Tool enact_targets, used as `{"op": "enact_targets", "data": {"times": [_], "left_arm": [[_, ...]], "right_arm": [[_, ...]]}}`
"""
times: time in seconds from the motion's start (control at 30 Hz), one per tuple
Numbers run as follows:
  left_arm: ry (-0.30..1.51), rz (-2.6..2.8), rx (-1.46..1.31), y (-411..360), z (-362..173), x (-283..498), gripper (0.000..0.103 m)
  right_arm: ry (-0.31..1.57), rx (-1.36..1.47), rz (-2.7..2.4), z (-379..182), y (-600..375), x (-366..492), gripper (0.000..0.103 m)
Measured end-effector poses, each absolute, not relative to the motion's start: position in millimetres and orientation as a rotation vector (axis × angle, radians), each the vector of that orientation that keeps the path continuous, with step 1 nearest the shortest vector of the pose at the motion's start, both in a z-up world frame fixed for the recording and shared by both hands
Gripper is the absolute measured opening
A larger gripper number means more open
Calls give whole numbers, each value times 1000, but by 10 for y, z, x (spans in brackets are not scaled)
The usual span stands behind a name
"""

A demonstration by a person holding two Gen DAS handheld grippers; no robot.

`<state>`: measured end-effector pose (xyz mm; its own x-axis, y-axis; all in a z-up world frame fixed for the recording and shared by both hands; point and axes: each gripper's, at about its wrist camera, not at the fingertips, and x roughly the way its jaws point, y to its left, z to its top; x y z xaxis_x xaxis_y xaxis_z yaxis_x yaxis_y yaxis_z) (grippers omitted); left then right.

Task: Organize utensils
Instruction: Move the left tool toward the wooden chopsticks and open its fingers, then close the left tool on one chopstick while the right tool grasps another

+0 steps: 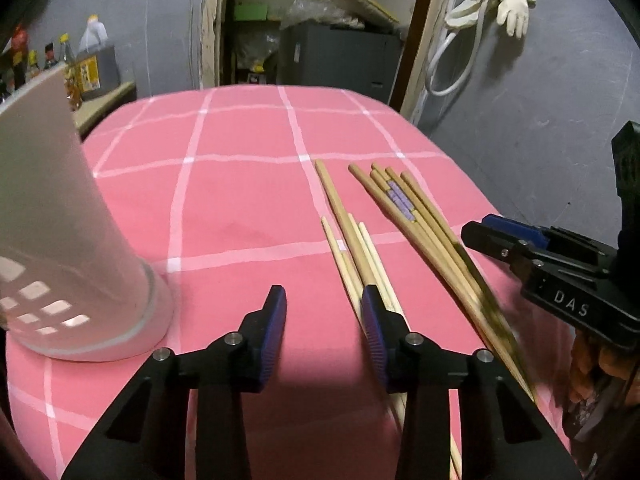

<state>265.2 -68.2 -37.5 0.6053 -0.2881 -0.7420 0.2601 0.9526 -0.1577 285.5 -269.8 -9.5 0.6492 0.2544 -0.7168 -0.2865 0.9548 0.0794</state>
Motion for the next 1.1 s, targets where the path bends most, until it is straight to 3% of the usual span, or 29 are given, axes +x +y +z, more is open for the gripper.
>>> {"op": "enact_targets", "data": {"times": [1.1], "left_arm": [[937,-323,-12,-809,-383,2753,19]], "right_arm": [[925,-118,319,-244,-2594,3109,23]]}}
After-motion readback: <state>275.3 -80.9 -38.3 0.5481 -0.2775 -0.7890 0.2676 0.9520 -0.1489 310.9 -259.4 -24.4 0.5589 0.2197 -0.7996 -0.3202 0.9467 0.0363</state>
